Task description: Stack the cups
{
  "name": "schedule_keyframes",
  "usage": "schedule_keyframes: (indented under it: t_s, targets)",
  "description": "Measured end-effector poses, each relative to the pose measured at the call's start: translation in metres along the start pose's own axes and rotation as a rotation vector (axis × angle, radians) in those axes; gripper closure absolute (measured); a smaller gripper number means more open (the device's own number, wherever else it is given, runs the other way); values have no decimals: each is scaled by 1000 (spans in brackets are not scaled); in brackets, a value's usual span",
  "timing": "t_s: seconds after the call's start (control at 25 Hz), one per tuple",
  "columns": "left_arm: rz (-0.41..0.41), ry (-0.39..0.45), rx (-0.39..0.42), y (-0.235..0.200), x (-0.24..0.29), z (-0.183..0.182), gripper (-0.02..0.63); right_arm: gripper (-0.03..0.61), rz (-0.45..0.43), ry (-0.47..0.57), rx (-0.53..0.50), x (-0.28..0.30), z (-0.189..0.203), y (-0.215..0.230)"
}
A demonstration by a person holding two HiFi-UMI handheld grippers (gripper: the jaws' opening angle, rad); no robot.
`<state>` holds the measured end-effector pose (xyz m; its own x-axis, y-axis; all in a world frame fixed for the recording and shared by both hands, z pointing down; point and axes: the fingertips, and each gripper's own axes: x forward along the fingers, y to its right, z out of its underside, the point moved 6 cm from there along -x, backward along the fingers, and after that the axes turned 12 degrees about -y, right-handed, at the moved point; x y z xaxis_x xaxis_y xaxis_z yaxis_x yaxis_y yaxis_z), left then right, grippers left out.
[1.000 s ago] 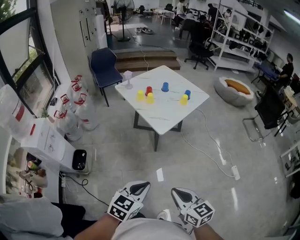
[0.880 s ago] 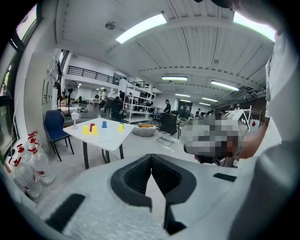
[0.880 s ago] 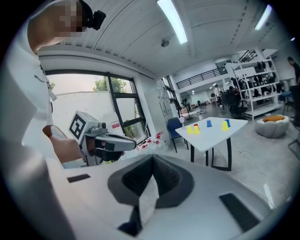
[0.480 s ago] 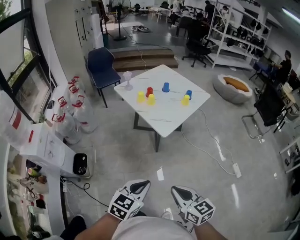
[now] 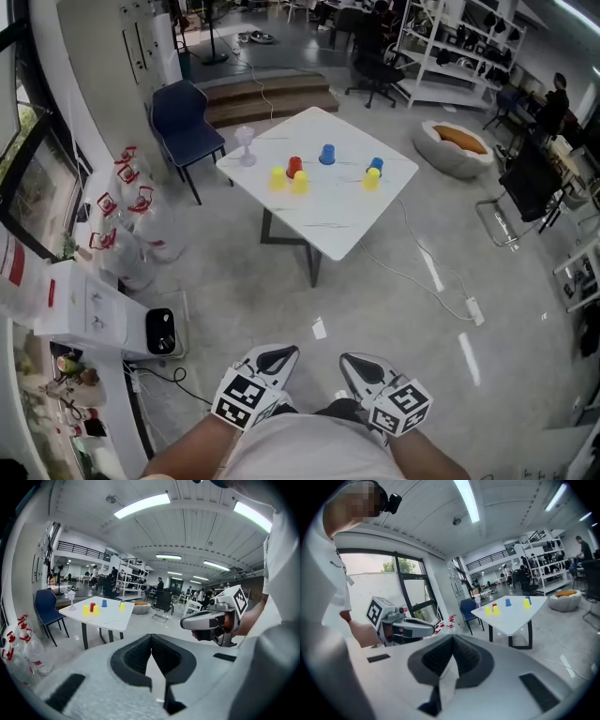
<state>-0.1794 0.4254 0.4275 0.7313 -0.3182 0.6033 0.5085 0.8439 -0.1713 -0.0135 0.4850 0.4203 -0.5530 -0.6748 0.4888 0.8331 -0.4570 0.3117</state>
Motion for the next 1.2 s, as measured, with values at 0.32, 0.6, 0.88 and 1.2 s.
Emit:
schedule_keyframes:
  t_s: [0.32, 0.6, 0.88, 1.2]
  targets:
    - [49, -30, -7, -31, 17, -3, 604, 572, 23, -33, 22, 26, -12, 10]
    - [23, -28, -26, -67, 62, -43, 604, 572, 15, -38, 33, 49, -41, 73]
    - [-25, -36, -33, -100, 123, -112, 604, 572, -55, -22, -4, 77, -102, 154]
    - [-87, -20, -61, -109, 184, -174, 604, 572, -105, -19, 10, 85, -135, 242]
